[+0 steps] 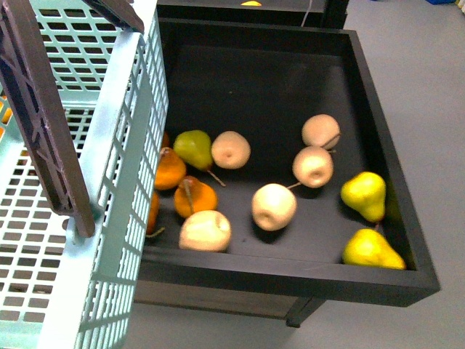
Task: Pick mango and avocado into basket
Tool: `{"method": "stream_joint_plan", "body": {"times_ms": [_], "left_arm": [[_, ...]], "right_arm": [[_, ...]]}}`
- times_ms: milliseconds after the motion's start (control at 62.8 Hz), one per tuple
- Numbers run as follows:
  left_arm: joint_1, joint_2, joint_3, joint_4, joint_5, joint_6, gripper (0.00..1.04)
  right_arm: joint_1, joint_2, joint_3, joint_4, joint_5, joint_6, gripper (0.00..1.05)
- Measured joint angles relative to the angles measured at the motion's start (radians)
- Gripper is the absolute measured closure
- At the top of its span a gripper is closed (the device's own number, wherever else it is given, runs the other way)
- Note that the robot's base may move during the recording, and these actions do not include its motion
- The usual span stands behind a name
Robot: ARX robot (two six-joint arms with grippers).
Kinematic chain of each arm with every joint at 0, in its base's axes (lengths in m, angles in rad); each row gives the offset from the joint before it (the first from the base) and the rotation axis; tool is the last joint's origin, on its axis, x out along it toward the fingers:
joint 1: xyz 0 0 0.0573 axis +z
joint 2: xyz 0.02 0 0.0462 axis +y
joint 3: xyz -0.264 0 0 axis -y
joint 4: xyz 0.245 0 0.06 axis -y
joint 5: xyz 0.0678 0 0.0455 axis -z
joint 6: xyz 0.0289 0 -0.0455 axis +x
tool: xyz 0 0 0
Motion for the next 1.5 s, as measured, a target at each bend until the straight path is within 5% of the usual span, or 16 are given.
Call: {"method": "stream_joint_plan", "body": {"times_ms": [1497], "left_arm": [[0.0, -0.001, -0.001, 0.0, -0.001, 0.0, 0.9]], "right_arm": [[0.0, 0.0, 0.0, -0.001, -0.001, 0.0, 0.09]]}}
